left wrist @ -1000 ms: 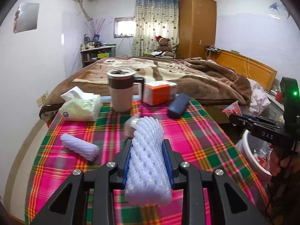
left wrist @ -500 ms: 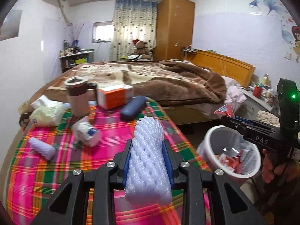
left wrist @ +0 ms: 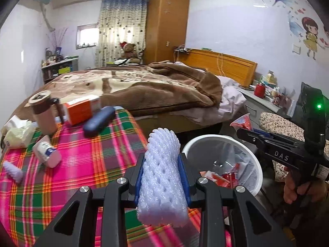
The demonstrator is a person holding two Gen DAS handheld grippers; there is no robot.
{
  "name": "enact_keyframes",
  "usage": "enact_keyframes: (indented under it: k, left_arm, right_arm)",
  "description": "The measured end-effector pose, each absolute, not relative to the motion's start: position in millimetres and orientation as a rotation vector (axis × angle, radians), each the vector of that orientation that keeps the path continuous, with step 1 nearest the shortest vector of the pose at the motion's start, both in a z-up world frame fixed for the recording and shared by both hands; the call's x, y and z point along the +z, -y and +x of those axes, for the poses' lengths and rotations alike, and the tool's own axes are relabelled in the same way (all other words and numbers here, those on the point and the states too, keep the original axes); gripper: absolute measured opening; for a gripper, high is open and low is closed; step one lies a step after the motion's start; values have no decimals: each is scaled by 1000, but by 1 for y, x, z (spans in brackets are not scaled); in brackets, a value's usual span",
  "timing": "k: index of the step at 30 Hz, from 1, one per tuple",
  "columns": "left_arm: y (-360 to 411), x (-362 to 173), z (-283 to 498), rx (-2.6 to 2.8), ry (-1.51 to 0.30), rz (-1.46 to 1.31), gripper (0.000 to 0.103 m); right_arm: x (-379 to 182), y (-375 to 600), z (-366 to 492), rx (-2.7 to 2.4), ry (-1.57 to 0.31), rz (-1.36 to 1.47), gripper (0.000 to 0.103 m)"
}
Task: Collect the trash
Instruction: 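Carry the foam sleeve and small cup over the white bin with both tools, then open both tools to drop the foam sleeve and small cup into the bin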
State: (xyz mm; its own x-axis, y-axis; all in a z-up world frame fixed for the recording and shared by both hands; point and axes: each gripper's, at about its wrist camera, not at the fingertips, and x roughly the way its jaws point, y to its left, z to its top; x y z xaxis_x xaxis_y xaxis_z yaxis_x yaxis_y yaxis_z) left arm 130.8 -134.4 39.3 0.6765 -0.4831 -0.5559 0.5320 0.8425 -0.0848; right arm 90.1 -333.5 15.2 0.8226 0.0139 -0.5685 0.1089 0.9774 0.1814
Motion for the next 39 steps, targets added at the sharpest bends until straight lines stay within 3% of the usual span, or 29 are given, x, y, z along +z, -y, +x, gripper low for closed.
enact_keyframes:
  k: [14, 27, 29, 33, 36, 39]
  left_arm:
    - [226, 13, 121, -673, -626, 147, 31]
    - [261, -8, 130, -680, -672, 168, 31]
    - [263, -11, 134, -682, -684, 165, 34]
    - [261, -17, 141, -680, -714, 149, 56]
    - [260, -18, 141, -682, -716, 146, 57]
    - [256, -18, 141, -684, -719, 134, 61]
  right_arm:
    - [-12, 382, 80, -152, -688, 242, 30]
    - [-35, 400, 84, -177, -757, 266, 31]
    - [-38, 403, 86, -173, -771, 280, 31]
    - [-44, 405, 86, -178, -794, 295, 31]
    - [-46, 405, 87, -174, -807, 301, 42]
    - [-45, 403, 86, -176, -807, 295, 46]
